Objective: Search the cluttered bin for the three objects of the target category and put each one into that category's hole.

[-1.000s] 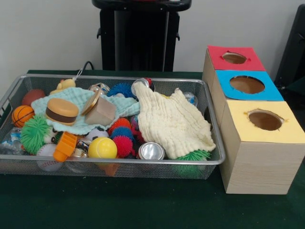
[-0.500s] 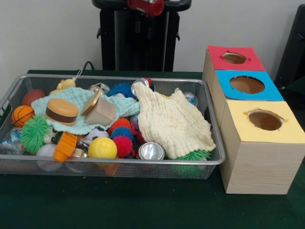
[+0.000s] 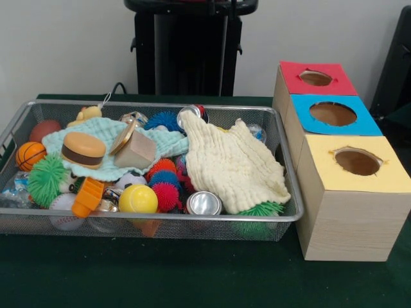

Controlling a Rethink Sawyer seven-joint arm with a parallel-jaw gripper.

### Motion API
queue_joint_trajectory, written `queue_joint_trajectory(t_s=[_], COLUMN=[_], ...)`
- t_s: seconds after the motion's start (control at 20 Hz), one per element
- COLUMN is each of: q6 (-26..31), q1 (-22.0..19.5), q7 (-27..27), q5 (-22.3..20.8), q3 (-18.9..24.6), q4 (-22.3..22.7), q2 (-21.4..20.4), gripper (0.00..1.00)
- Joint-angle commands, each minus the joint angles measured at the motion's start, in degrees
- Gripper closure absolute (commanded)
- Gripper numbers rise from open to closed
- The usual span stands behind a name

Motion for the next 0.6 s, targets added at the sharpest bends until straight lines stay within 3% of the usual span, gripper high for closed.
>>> queue_joint_trajectory(t_s=[0.05,0.6], q6=[2.34,1.43], q1=[-1.13,-1.55], q7=[2.16,2.83], q5=[-2.11,-3.04], q3=[6.57,7.28], q4=[-5.94,-6.78], q2=[-4.71,-3.64], gripper=[0.00,0.00])
